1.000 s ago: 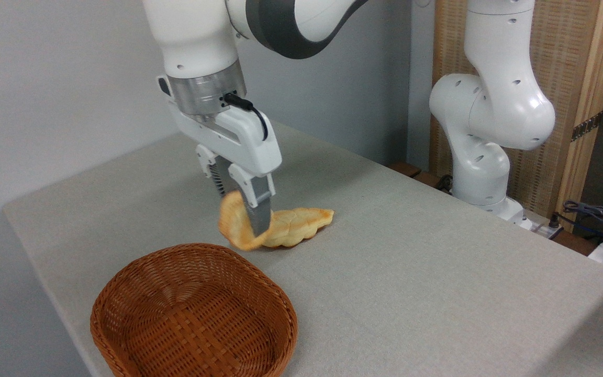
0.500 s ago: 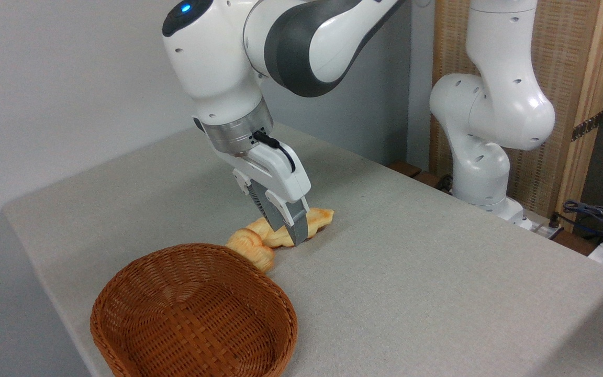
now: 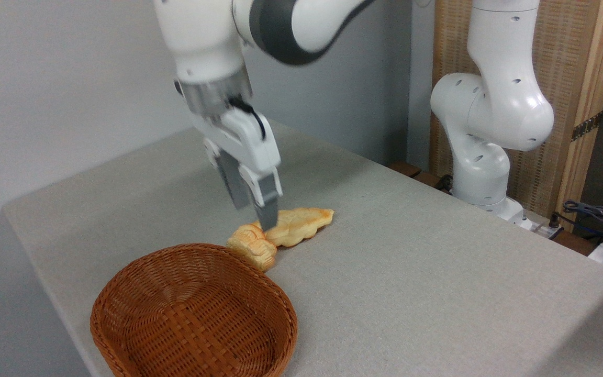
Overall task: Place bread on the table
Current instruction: 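Raise the open gripper away from the bread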
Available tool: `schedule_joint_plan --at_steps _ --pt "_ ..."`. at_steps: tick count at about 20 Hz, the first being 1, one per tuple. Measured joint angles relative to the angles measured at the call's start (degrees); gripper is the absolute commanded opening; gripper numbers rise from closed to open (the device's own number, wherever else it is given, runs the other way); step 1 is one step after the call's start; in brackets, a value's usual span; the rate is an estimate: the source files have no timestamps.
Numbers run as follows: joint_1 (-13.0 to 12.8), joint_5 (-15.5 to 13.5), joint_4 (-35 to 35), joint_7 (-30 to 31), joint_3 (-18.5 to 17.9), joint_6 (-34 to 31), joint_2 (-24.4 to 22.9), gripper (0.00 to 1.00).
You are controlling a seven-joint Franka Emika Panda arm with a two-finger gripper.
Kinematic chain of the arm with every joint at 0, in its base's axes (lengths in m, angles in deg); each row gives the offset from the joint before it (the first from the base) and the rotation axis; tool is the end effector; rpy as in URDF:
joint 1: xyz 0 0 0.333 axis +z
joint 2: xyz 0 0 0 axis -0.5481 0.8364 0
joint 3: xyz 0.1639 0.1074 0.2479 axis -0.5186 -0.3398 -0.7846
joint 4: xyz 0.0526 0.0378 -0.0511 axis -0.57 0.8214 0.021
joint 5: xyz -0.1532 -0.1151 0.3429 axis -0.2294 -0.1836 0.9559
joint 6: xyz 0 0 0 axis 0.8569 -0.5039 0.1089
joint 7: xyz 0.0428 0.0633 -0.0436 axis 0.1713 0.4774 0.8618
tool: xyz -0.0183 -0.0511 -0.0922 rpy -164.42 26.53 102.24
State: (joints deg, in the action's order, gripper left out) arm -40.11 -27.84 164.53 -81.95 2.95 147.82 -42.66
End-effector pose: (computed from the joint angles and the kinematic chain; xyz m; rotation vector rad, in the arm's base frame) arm 0.5278 -0.0764 0.5246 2.8204 -1.2760 -0.0593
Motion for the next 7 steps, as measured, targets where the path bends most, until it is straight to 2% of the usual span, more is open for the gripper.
schedule_joint_plan --at_steps 3,7 --pt "0.0 -0.1 -4.0 0.0 0.1 -0.1 -1.1 1.0" --pt "0.4 -2.0 -5.6 0.0 -0.3 -0.1 -1.3 1.0"
